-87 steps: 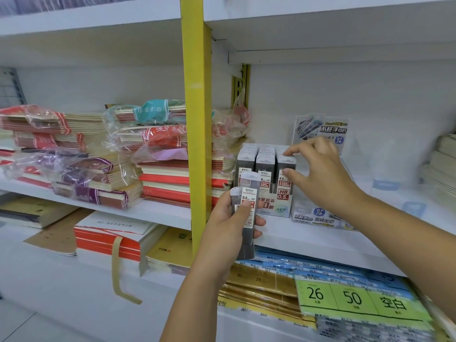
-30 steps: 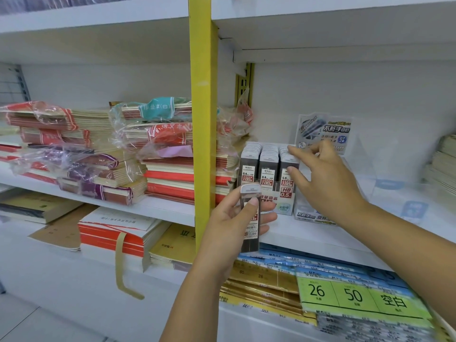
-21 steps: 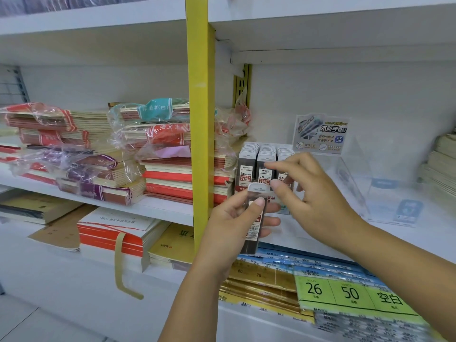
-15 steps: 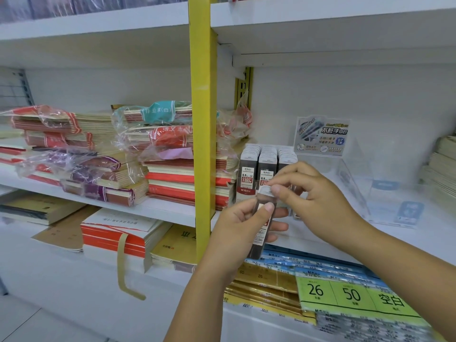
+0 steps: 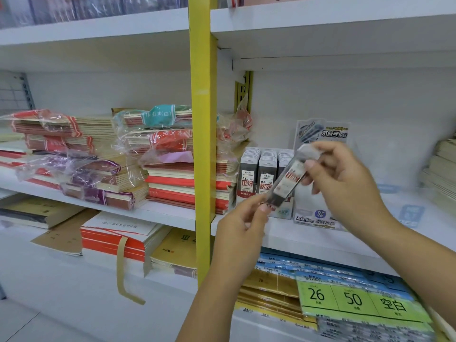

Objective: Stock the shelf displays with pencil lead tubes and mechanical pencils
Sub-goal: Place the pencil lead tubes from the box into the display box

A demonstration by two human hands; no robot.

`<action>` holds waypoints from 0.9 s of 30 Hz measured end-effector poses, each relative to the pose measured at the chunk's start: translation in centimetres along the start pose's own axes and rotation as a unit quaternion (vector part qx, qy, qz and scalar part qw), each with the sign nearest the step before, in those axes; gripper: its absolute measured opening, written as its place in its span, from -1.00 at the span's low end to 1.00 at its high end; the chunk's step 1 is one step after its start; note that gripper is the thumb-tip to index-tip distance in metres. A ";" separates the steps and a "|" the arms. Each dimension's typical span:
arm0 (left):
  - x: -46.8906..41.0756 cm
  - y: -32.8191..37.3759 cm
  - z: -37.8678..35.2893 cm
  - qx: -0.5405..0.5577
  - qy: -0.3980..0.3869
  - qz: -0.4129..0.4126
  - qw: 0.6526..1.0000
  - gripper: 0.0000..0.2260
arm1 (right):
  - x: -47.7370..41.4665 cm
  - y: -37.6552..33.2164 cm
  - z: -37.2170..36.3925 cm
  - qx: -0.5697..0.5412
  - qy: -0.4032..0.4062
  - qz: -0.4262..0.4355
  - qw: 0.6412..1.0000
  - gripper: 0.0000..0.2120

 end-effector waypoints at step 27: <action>-1.1 -2.7 -1.7 -0.331 -0.001 -0.137 0.934 -0.56 | -2.1 3.6 0.0 0.362 -0.058 0.052 0.929 -0.67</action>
Point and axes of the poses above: each hand's wrist, its own x-axis away from the middle knuckle, its own z-axis out of the back of the hand, y = z × x, the point moved 1 cm from there along -x, towards the middle knuckle, and after that the axes turned 5 degrees about -y, right-handed, at the moved point
